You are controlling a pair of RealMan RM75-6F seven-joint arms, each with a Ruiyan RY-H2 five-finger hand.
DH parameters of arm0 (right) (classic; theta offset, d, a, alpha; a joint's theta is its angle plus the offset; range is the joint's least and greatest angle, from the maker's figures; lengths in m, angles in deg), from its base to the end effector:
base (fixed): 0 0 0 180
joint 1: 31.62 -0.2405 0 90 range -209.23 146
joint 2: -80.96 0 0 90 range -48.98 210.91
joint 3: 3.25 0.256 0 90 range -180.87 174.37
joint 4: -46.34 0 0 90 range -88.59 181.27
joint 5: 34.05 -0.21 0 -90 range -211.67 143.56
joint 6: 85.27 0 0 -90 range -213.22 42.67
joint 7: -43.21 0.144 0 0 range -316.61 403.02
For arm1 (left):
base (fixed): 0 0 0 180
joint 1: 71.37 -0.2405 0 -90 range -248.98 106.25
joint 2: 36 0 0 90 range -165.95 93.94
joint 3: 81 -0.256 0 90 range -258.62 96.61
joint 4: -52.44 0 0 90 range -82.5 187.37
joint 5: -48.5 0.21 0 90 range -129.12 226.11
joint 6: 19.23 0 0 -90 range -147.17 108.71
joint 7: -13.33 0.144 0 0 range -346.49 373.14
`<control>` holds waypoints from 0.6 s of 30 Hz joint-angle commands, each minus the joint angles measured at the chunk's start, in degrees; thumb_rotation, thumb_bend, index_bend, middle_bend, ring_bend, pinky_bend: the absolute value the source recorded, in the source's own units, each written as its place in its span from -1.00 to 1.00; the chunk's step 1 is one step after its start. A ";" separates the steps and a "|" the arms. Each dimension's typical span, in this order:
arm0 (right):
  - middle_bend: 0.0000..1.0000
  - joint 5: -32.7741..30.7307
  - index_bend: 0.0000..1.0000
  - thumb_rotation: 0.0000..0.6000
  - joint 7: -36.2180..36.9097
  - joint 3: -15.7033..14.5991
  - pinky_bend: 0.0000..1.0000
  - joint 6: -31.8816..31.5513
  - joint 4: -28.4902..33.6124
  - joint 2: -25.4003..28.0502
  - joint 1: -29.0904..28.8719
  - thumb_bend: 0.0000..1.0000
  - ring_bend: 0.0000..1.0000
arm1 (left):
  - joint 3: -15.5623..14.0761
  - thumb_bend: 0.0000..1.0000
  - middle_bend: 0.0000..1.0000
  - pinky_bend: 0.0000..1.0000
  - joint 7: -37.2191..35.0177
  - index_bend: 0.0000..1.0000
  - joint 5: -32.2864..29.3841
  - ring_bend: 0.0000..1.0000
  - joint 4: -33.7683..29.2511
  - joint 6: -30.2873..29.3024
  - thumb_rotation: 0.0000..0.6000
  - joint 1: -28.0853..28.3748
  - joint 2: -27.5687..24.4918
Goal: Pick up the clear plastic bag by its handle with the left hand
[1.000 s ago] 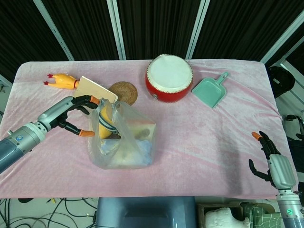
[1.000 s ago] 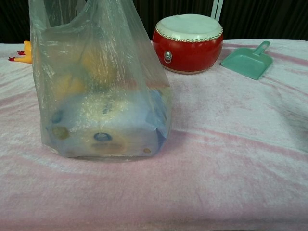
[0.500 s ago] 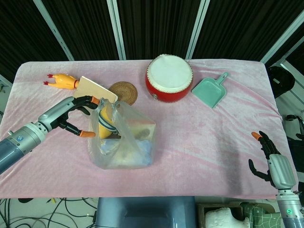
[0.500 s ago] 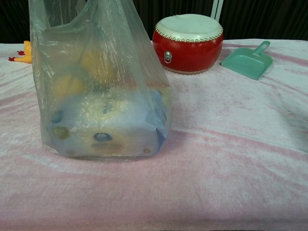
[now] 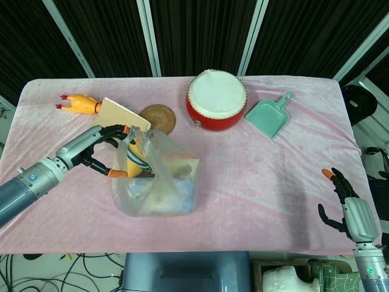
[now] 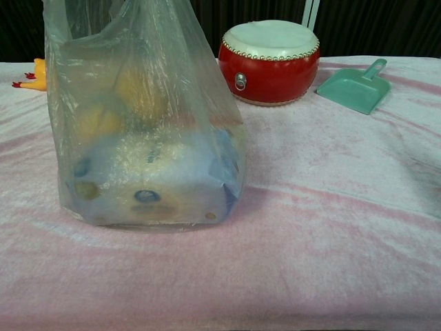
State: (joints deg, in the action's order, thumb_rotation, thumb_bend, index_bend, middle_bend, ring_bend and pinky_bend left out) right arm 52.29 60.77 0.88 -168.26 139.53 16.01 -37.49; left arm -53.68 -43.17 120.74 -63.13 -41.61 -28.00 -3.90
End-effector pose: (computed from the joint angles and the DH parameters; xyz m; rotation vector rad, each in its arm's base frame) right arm -0.3026 -0.1906 0.1509 1.2806 -1.1604 1.1671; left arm -0.0744 0.3341 0.2079 -1.6680 -1.8425 -1.1583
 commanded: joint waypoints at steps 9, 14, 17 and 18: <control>-1.00 -0.06 -0.77 1.00 0.25 0.06 -0.45 -0.06 -0.07 0.03 0.02 -0.17 -0.84 | 0.19 -1.00 -0.43 -0.44 2.58 -0.52 -2.90 -0.61 0.15 -0.20 1.00 2.44 2.70; -1.00 -0.04 -0.77 1.00 0.40 0.05 -0.45 -0.03 -0.07 0.05 0.01 -0.17 -0.84 | 0.02 -1.00 -0.43 -0.44 4.22 -0.52 -5.51 -0.61 0.69 -0.39 1.00 4.02 4.49; -1.00 -0.04 -0.77 1.00 0.42 0.06 -0.45 -0.04 -0.09 0.04 0.00 -0.17 -0.84 | -0.17 -1.00 -0.43 -0.44 5.25 -0.52 -6.89 -0.61 0.77 -0.67 1.00 4.90 5.71; -1.00 -0.04 -0.77 1.00 0.43 0.06 -0.45 -0.04 -0.08 0.03 0.00 -0.17 -0.84 | -0.26 -1.00 -0.43 -0.44 5.55 -0.52 -7.42 -0.61 0.78 -0.83 1.00 5.16 6.17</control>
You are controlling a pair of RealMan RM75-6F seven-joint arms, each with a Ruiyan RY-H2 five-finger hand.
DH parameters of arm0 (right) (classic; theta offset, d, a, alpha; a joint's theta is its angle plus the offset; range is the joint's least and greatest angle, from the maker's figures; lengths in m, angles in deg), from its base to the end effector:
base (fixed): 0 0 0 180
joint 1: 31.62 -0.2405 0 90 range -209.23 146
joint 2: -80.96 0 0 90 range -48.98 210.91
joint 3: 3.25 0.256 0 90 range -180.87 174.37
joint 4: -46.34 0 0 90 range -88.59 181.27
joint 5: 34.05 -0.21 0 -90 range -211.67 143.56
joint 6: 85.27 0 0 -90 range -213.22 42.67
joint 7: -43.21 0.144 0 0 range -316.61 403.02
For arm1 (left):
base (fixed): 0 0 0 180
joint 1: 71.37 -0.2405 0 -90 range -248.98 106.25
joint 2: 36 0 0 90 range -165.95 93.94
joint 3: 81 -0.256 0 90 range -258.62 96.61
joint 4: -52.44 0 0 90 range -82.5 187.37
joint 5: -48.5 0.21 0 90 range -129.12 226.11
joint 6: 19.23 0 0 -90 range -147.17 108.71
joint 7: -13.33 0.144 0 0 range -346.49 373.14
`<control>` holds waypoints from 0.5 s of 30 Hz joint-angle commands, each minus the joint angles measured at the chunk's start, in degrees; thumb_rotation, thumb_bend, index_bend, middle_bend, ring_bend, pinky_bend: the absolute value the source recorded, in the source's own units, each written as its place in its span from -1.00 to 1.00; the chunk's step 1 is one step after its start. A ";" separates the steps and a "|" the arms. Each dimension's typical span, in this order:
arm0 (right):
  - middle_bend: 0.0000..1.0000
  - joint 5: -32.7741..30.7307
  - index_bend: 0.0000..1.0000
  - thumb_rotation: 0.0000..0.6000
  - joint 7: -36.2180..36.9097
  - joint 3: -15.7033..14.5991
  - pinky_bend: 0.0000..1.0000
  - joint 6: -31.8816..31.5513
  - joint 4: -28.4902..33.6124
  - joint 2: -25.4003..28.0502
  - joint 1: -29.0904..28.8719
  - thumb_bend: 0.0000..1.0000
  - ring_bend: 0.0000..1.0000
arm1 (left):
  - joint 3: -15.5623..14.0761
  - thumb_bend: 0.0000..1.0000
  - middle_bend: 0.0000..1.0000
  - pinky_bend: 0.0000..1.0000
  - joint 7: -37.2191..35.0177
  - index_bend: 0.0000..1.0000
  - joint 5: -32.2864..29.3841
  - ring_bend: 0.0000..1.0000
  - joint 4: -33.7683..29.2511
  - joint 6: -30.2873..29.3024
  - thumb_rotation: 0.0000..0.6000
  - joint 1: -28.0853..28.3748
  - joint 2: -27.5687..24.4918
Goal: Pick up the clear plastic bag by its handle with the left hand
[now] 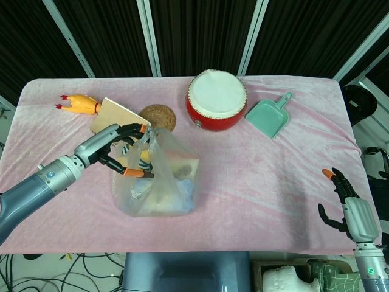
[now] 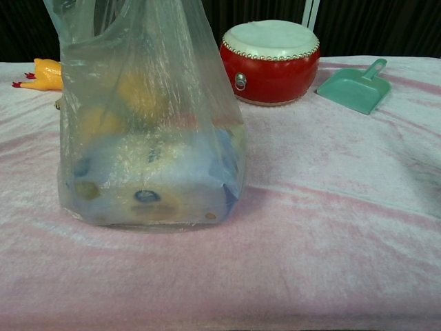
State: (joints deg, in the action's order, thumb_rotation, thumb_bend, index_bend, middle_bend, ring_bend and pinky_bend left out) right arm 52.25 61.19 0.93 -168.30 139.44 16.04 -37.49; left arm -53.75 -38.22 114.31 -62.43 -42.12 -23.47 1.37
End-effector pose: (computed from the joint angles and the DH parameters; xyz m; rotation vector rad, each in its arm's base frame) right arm -0.3030 -0.1908 0.1515 1.2767 -1.1632 1.1718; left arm -0.0508 0.3429 0.1872 -1.7056 -1.8799 -1.2214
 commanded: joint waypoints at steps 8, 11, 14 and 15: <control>-1.00 0.02 -0.77 1.00 0.18 0.06 -0.45 -0.18 0.02 -0.04 0.05 -0.17 -0.84 | -1.64 -1.00 -0.43 -0.43 3.83 -0.52 -6.54 -0.61 -0.06 -2.08 1.00 2.79 5.26; -1.00 -0.02 -0.77 1.00 0.25 0.07 -0.45 -0.16 0.03 -0.06 0.05 -0.17 -0.84 | -1.91 -1.00 -0.42 -0.42 4.17 -0.52 -8.23 -0.61 -0.67 -2.09 1.00 3.28 6.35; -1.00 -0.05 -0.77 1.00 0.35 0.10 -0.45 -0.20 0.07 -0.06 0.06 -0.17 -0.84 | -2.30 -1.00 -0.42 -0.41 5.17 -0.52 -9.16 -0.61 -1.11 -2.31 1.00 3.52 7.16; -1.00 -0.04 -0.77 1.00 0.36 0.09 -0.45 -0.21 0.08 -0.07 0.07 -0.17 -0.84 | -2.45 -1.00 -0.42 -0.41 5.58 -0.52 -9.29 -0.61 -1.11 -2.36 1.00 3.61 7.34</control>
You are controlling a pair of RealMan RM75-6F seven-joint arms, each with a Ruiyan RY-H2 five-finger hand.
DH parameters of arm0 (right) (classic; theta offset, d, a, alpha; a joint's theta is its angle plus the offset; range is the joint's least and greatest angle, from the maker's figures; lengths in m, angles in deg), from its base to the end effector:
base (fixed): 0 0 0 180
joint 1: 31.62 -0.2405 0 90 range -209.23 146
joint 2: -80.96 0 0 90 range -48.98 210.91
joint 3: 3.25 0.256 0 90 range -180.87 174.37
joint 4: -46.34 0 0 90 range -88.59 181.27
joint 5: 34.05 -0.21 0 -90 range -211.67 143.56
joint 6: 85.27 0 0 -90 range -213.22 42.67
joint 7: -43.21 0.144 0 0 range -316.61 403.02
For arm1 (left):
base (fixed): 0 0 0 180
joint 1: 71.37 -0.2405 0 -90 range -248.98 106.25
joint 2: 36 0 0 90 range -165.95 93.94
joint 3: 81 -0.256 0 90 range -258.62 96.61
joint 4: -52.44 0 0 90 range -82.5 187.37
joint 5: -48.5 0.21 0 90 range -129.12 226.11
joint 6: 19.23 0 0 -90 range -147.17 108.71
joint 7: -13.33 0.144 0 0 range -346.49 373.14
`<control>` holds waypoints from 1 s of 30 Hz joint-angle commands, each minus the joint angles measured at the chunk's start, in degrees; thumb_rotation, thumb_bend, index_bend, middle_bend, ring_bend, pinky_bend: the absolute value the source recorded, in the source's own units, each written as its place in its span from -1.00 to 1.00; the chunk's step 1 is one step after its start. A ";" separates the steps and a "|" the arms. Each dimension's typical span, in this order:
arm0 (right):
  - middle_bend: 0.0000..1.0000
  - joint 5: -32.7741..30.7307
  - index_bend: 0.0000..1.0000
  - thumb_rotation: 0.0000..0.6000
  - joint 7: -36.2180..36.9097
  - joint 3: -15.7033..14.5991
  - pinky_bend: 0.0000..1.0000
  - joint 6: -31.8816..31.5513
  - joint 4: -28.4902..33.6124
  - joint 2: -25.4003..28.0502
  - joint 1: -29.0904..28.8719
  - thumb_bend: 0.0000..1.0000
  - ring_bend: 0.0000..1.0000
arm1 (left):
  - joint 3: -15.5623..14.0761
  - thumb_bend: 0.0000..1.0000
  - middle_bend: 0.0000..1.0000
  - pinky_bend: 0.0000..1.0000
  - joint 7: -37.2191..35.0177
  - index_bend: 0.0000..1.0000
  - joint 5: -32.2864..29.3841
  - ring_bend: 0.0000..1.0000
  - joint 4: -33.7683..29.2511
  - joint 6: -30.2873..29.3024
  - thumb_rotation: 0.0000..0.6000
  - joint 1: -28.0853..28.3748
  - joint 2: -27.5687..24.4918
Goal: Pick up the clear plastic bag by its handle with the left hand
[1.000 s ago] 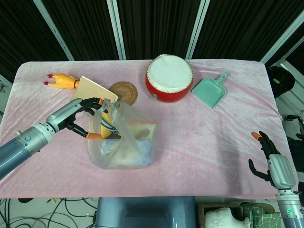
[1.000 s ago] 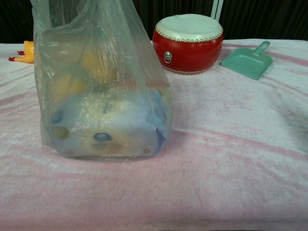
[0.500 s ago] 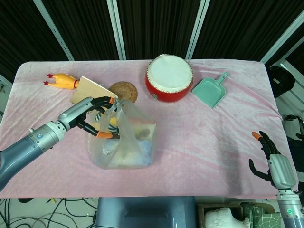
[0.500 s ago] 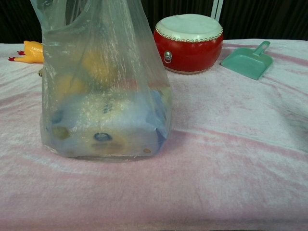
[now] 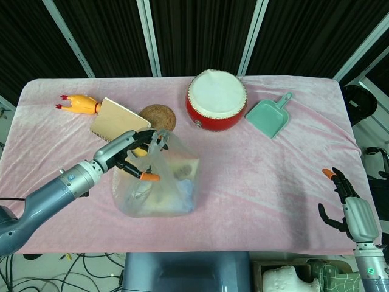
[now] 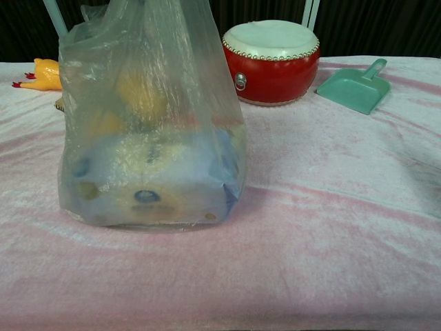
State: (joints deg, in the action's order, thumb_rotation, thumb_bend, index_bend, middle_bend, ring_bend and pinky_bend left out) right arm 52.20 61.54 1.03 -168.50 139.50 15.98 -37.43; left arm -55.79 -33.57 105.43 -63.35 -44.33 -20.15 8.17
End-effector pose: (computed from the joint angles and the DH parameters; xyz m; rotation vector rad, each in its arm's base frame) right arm -0.3026 -0.1909 0.1518 1.2693 -1.1660 1.1805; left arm -0.0382 0.3398 0.1522 -1.6641 -2.0357 -1.2617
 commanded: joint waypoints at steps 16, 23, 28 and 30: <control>-1.00 0.08 -0.77 1.00 -0.01 0.03 -0.45 -0.07 -0.03 -0.07 -0.02 -0.17 -0.84 | 0.76 -1.00 -0.42 -0.41 1.91 -0.52 -3.38 -0.61 -1.61 -2.38 1.00 1.19 6.34; -1.00 0.16 -0.77 1.00 0.13 0.00 -0.45 -0.13 -0.10 0.00 0.01 -0.17 -0.84 | 3.23 -1.00 -0.42 -0.41 -0.04 -0.52 -3.96 -0.61 -2.68 -4.93 1.00 1.10 9.81; -1.00 0.23 -0.77 1.00 0.14 -0.01 -0.45 -0.14 -0.13 0.03 0.00 -0.17 -0.84 | 6.25 -1.00 -0.42 -0.41 -2.95 -0.52 -3.62 -0.61 -3.78 -6.32 1.00 0.33 11.04; -1.00 0.21 -0.77 1.00 0.14 -0.02 -0.45 -0.12 -0.13 0.04 0.00 -0.17 -0.84 | 7.59 -1.00 -0.42 -0.42 -4.15 -0.52 -3.16 -0.61 -4.24 -6.76 1.00 -0.15 11.20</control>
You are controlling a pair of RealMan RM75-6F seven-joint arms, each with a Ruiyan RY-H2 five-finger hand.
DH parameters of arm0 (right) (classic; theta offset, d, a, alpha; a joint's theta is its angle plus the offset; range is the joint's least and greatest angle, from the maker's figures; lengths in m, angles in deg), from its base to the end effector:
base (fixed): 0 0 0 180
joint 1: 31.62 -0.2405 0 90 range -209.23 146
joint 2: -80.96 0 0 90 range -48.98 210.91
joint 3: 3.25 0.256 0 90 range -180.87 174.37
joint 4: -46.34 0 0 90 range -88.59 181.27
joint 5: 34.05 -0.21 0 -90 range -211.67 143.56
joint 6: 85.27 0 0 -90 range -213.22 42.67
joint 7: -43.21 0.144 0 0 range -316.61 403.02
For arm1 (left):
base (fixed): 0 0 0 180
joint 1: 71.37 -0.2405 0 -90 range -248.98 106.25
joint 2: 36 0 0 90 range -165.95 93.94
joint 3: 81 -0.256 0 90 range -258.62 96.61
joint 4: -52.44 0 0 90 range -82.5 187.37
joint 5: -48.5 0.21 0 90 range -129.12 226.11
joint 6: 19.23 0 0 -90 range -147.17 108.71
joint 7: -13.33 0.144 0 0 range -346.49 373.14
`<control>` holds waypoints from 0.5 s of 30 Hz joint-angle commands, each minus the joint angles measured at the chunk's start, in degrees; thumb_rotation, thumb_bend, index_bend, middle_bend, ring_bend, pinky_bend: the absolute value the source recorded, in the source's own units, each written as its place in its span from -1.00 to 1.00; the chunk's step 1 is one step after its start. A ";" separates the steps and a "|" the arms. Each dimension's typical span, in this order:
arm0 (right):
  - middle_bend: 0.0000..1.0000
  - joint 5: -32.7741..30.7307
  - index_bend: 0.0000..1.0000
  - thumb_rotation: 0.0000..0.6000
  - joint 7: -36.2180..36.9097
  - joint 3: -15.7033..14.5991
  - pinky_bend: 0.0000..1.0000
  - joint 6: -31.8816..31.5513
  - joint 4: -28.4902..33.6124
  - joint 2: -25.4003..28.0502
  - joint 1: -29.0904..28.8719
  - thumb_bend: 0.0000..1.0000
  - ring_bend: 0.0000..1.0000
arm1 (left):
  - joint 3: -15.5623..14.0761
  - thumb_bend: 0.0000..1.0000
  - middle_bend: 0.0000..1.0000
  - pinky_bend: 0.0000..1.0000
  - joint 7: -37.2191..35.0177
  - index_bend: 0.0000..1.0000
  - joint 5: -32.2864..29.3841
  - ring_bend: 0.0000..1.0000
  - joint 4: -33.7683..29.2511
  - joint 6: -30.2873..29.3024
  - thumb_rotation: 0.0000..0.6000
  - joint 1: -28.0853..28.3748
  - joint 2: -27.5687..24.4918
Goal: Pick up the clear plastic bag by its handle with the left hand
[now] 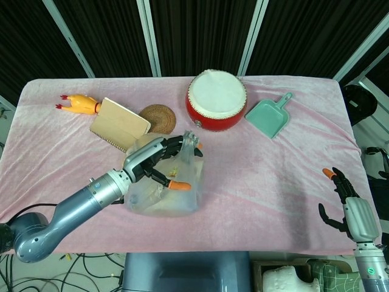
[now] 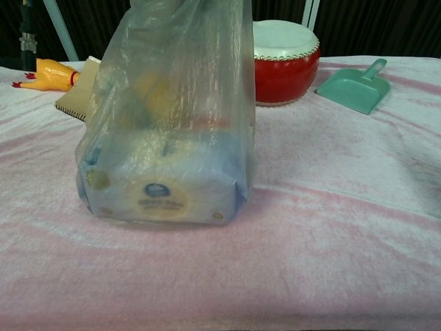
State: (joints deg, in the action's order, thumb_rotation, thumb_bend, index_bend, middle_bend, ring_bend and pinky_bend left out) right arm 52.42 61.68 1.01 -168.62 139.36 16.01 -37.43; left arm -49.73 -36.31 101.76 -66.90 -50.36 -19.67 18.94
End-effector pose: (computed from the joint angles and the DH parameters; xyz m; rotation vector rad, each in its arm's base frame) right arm -0.3026 -0.1908 0.1522 1.2722 -1.1629 1.1829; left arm 0.0165 0.3230 0.1229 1.5527 2.2173 1.4808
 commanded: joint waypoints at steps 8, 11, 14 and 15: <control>-1.00 0.06 -0.77 1.00 -0.05 -0.06 -0.45 0.09 0.02 0.00 -0.04 -0.17 -0.84 | 6.17 -1.00 0.00 -0.11 -4.53 -0.26 1.40 -0.21 -2.90 -6.09 1.00 -2.74 1.20; -1.00 0.10 -0.77 1.00 -0.11 -0.07 -0.45 0.04 0.02 0.01 -0.02 -0.17 -0.84 | 7.46 -1.00 0.32 0.13 -5.25 -0.02 -1.30 0.10 -3.63 -9.90 1.00 -2.95 2.33; -1.00 0.24 -0.77 1.00 -0.15 -0.14 -0.45 -0.02 0.01 0.07 0.00 -0.16 -0.84 | 9.28 -1.00 0.48 0.26 -4.14 0.06 -5.40 0.26 -3.73 -15.59 1.00 -2.13 3.92; -1.00 0.23 -0.77 1.00 -0.13 -0.17 -0.45 0.09 0.01 0.09 -0.03 -0.17 -0.84 | 8.95 -1.00 0.53 0.30 -3.09 0.09 -6.82 0.31 -4.63 -18.26 1.00 -2.69 4.37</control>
State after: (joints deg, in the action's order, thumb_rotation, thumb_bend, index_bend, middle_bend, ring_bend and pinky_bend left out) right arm 52.64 61.55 0.86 -168.56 139.38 16.09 -37.46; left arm -42.08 -40.69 98.72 -70.45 -63.34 -22.23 21.68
